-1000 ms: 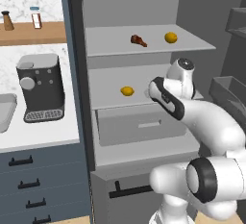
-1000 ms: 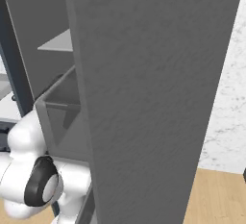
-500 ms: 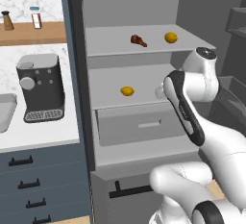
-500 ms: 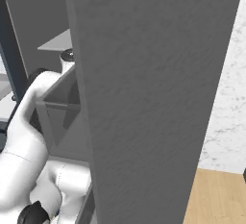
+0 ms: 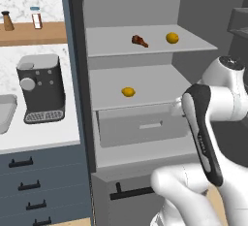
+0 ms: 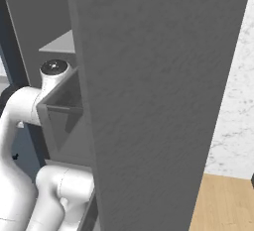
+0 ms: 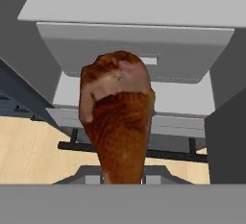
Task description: Place one lemon and one chicken drumstick in each tupperware on the nearby counter, to pack two identical lunches.
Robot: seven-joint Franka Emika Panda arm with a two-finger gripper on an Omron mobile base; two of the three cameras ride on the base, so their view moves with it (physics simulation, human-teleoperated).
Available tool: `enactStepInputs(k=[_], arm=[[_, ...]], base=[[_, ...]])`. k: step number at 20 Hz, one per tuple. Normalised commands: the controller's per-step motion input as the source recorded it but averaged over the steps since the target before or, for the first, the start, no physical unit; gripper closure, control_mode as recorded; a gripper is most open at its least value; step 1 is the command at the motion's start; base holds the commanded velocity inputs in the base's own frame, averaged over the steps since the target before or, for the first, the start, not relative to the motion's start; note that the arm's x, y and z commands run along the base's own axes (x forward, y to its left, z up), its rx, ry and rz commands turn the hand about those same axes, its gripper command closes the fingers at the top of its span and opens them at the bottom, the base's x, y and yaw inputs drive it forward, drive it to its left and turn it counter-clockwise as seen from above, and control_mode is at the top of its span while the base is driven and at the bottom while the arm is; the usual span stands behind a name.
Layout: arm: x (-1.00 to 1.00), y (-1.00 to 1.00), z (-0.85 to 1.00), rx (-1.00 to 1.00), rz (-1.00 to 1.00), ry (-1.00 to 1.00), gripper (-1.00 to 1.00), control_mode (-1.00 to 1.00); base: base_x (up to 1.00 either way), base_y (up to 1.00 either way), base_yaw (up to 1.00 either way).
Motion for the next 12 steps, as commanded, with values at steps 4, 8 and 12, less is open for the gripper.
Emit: enactStepInputs(k=[4, 8, 12], arm=[[-0.81, 0.00, -0.02, 0.00, -0.05, 0.00, 1.00, -1.00], [-0.11, 0.00, -0.01, 0.00, -0.01, 0.00, 1.00, -1.00], [-0.01, 0.00, 0.00, 0.00, 0.00, 0.00, 1.00, -1.00]], base=[[0.00, 0.00, 0.00], [0.00, 0.00, 0.00], [0.00, 0.00, 0.00]])
